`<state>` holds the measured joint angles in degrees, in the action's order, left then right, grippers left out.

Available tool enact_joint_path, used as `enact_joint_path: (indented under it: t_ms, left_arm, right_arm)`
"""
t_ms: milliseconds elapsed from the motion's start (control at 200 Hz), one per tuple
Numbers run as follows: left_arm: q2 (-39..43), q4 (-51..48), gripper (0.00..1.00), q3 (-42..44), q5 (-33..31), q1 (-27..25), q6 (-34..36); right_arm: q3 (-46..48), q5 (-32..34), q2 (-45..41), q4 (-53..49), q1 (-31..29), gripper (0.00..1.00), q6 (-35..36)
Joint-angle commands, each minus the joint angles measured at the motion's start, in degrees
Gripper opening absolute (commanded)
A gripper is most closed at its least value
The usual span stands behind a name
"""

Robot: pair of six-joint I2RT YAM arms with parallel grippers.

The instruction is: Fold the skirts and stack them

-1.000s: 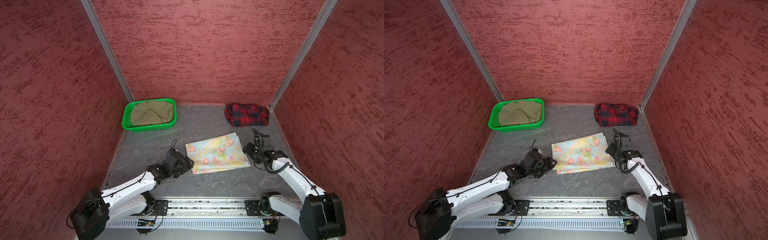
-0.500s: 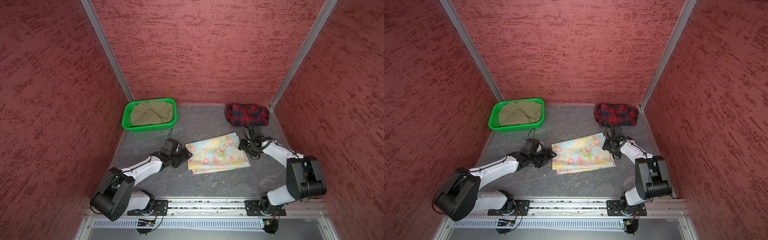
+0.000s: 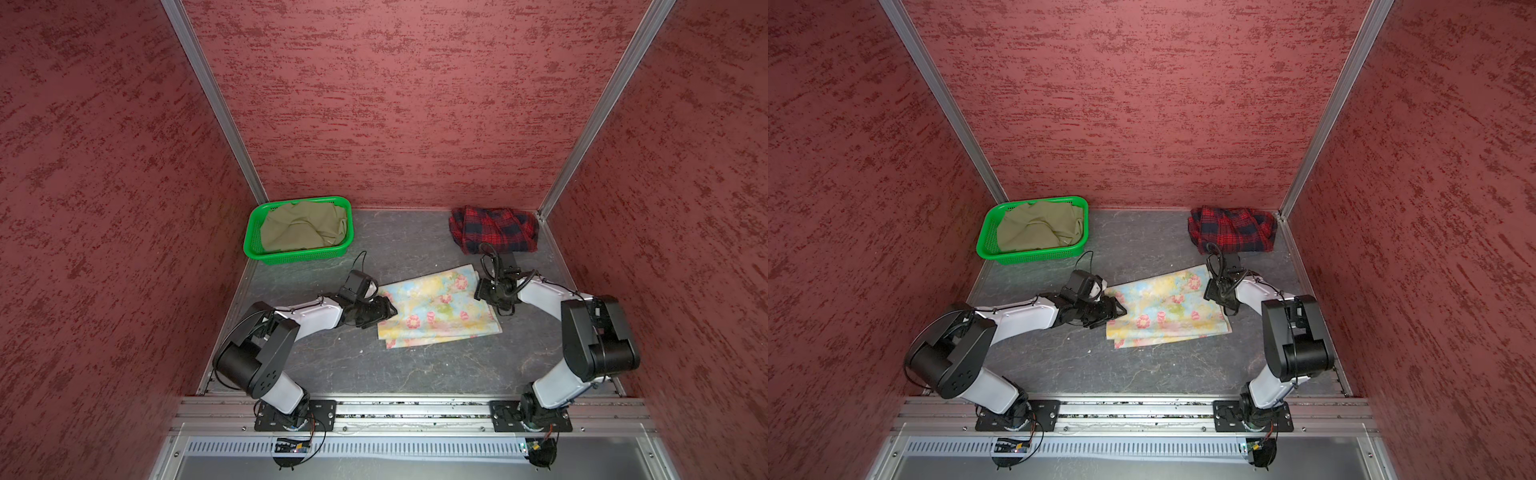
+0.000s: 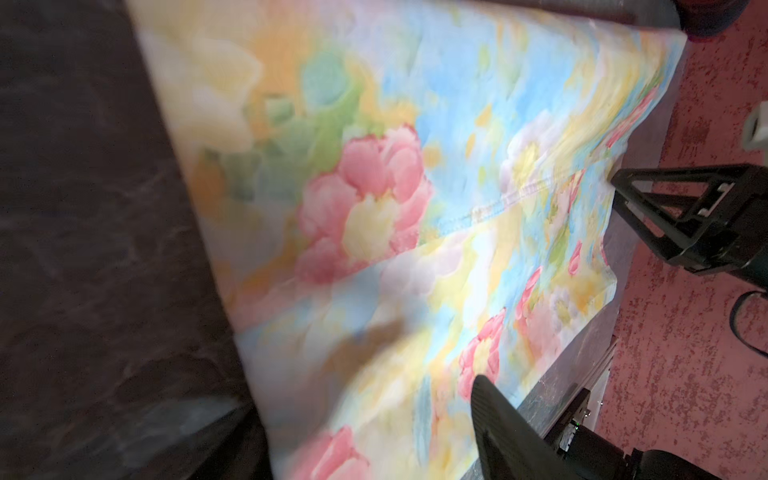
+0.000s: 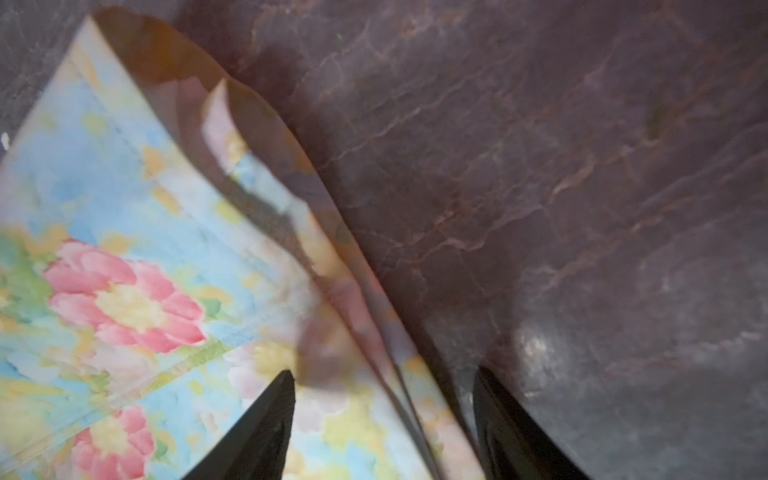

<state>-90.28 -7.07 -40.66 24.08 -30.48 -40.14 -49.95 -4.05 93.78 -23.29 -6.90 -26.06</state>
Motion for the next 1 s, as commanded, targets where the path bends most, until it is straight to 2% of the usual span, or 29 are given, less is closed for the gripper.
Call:
enact_joint_path:
  t_ms: [0,65,225,376,421,511,556,701,997]
  left_arm:
    - [-2.47,-3.26,0.68,-0.2,0.15,-1.41,1.32]
    - [-2.85,-2.84,0.68,-0.2,0.21,-2.1,0.81]
    - [-2.89,-1.27,0.56,1.08,-0.53,-2.31,-0.64]
    - [-2.72,2.5,0.38,2.37,-1.05,-2.22,-3.17]
    - [-2.8,3.57,0.36,2.68,-1.15,-2.32,-3.81]
    - [-3.26,6.06,0.18,3.11,-1.64,-2.55,-5.23]
    - [-3.41,7.22,0.0,3.22,-2.06,-2.52,-6.0]
    - [-1.87,6.01,0.0,2.0,-3.23,-1.48,-5.64]
    - [7.53,-11.53,0.0,-4.58,-5.38,3.93,5.03]
  right_arm:
    - [1.28,-3.68,2.89,0.76,0.24,0.67,0.64]
    - [1.87,-5.36,3.25,1.68,-0.03,0.65,0.17]
    - [3.05,-7.27,3.03,3.14,-1.67,0.63,-0.74]
    - [3.26,-8.59,2.91,4.04,-3.4,0.62,-2.05]
    - [3.17,-8.64,2.82,4.11,-3.89,0.62,-2.38]
    - [3.18,-8.82,2.67,4.36,-4.45,0.62,-3.08]
    - [3.36,-9.03,2.53,4.58,-4.59,0.62,-3.44]
    - [3.36,-8.65,1.76,4.33,-5.21,0.61,-3.98]
    - [2.85,-6.69,-1.3,3.4,-5.42,0.66,-3.66]
